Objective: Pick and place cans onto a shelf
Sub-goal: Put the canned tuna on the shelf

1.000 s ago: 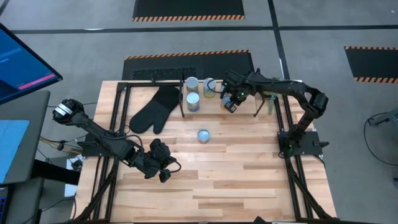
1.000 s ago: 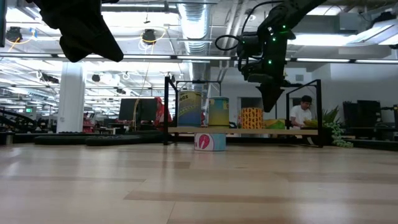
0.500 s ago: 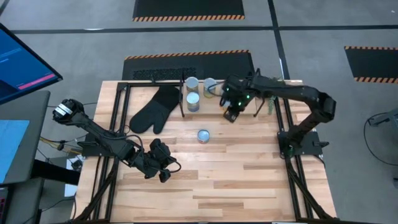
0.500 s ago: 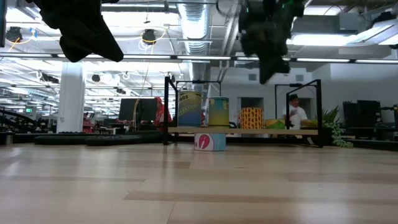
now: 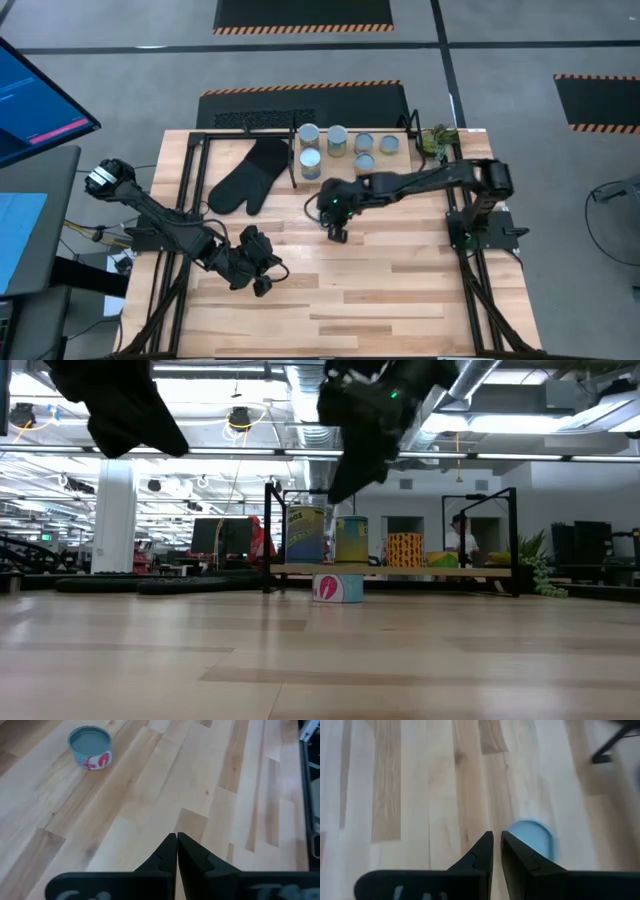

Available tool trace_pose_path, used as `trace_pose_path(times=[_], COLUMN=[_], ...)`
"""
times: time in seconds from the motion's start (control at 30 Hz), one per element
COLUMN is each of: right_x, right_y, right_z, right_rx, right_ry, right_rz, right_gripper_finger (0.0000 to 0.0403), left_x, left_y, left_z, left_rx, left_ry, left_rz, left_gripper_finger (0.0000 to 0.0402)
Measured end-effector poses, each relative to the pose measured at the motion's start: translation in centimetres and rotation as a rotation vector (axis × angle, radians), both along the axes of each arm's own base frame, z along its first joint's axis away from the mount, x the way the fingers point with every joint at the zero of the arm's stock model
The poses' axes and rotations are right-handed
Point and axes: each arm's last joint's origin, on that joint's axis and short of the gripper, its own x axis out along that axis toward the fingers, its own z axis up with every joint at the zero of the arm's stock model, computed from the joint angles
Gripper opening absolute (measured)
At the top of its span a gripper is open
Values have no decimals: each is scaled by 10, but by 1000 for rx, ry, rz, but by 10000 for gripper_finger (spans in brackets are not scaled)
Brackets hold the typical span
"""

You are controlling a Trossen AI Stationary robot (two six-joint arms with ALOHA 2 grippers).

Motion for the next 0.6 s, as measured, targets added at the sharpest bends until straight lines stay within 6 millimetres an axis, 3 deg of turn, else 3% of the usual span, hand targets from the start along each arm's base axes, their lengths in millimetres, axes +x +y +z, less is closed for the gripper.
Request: trace_pose_path(times=[0.2, 0.37, 0.6], right_x=[12, 15, 14], right_y=[-1, -2, -3], right_z=[-27, -29, -30], right_rx=[40, 95, 107], right_ry=[43, 35, 40], right_rz=[-55, -18, -4], right_gripper_finger=[60, 75, 131], left_x=[-10, -13, -14], left_y=[-11, -15, -15], left_z=[-2, -2, -2], left_rx=[-13, -6, -1], left_ry=[23, 20, 20], left_rz=[-21, -19, -16], left_gripper_finger=[0, 0, 0])
